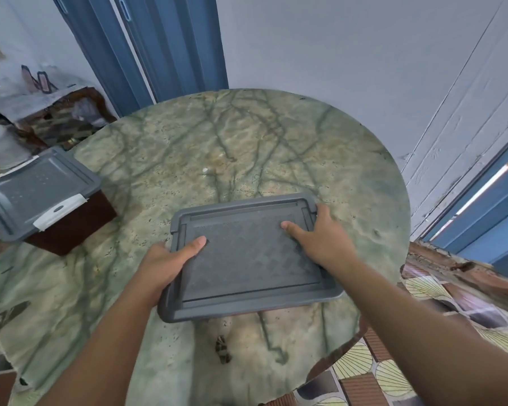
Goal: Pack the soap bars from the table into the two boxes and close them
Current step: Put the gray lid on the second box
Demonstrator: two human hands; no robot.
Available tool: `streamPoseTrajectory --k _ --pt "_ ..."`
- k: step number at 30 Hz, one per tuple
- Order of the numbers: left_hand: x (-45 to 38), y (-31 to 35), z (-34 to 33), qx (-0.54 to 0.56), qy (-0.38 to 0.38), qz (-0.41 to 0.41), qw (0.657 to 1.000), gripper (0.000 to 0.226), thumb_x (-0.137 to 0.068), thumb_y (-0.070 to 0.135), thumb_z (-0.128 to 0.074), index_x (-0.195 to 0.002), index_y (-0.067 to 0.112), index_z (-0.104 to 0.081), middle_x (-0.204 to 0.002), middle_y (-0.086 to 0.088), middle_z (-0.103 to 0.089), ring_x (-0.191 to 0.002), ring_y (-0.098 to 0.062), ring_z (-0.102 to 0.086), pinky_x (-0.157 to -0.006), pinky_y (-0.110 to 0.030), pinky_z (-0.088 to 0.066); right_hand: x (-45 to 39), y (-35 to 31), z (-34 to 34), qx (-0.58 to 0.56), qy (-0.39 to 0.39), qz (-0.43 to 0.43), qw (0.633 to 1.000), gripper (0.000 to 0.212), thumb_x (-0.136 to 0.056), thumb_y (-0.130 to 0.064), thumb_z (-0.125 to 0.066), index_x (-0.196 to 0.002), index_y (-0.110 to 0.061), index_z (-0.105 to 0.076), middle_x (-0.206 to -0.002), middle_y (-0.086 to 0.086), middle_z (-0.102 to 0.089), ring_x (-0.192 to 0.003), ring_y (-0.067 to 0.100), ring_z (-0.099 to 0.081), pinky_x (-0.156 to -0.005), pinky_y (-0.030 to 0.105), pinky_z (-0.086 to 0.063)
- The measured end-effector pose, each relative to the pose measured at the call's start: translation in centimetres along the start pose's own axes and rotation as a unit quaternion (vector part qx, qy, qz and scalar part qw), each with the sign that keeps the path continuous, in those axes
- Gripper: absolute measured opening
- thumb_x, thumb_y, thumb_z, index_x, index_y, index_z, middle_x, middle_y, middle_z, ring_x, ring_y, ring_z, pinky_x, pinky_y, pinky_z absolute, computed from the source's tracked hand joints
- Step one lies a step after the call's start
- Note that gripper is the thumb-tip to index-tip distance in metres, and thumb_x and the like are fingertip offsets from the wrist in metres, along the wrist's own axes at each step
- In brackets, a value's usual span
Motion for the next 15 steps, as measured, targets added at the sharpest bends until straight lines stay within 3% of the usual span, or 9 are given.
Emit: streamPoseTrajectory --k 2,5,8,11,13,15 --pt "-0.8 0.3 1.0 -0.036 0.004 0.003 0.999 0.077 -0.063 0.067 -0.085 -0.107 0.008 -0.061 -0.095 -0.005 -0.07 -0.08 -0.022 -0.069 -0.062 -0.032 -0.052 0.7 -0.4 -1.1 0.0 0.01 -0.008 1.0 0.081 -0.081 -0.082 -0.058 -0.135 -0.026 -0.034 -0.125 0.007 -0.056 -0.107 0.033 -0.062 -0.089 0.049 -0.054" --pt "-0.7 0.5 1.4 -0.128 0.049 -0.017 0.99 0.073 -0.073 0.068 -0.077 -0.105 0.012 -0.045 -0.087 0.005 -0.052 -0.076 -0.016 -0.054 -0.064 -0.035 -0.042 0.9 -0.9 -1.7 0.0 0.016 -0.015 1.0 0.086 -0.082 -0.081 -0.057 -0.141 -0.025 -0.032 -0.128 0.008 -0.054 -0.109 0.033 -0.061 -0.088 0.047 -0.053" --pt "0.3 -0.6 0.9 -0.214 0.141 -0.102 0.961 0.072 -0.074 0.077 -0.067 -0.099 0.011 -0.049 -0.09 -0.006 -0.058 -0.077 -0.024 -0.056 -0.067 -0.041 -0.046 0.7 -0.8 -1.6 -0.005 0.019 -0.013 1.0 0.091 -0.08 -0.083 -0.058 -0.144 -0.026 -0.028 -0.131 0.007 -0.055 -0.111 0.032 -0.061 -0.089 0.048 -0.054" --pt "1.6 -2.1 0.0 -0.304 0.184 -0.185 0.916 0.064 -0.091 0.066 -0.053 -0.125 0.011 -0.052 -0.11 -0.017 -0.055 -0.092 -0.032 -0.056 -0.07 -0.039 -0.043 0.9 -0.9 -1.6 -0.01 0.025 -0.013 1.0 0.093 -0.079 -0.084 -0.058 -0.145 -0.025 -0.027 -0.132 0.007 -0.055 -0.111 0.031 -0.061 -0.087 0.047 -0.055" --pt "2.5 -2.2 -0.5 -0.338 0.18 -0.213 0.899 0.062 -0.098 0.058 -0.044 -0.146 0.018 -0.039 -0.118 -0.018 -0.049 -0.094 -0.034 -0.058 -0.071 -0.039 -0.047 1.1 -0.9 -1.6 -0.006 0.028 -0.013 1.0 0.095 -0.08 -0.083 -0.057 -0.147 -0.024 -0.027 -0.134 0.007 -0.055 -0.111 0.031 -0.061 -0.083 0.044 -0.053" --pt "2.7 -2.2 -0.5 -0.349 0.163 -0.21 0.899 0.065 -0.101 0.059 -0.035 -0.153 0.022 -0.029 -0.124 -0.015 -0.046 -0.092 -0.031 -0.06 -0.07 -0.039 -0.052 1.4 -1.1 -1.5 0.009 0.036 -0.011 0.999 0.095 -0.081 -0.084 -0.055 -0.148 -0.024 -0.026 -0.131 0.008 -0.057 -0.108 0.032 -0.062 -0.081 0.044 -0.053"
Point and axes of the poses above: each hand's wrist, its own x-axis away from the middle knuckle, its own z-axis out of the back of the hand, y = z × x, the point moved 1 cm from there along -x, towards the middle knuckle
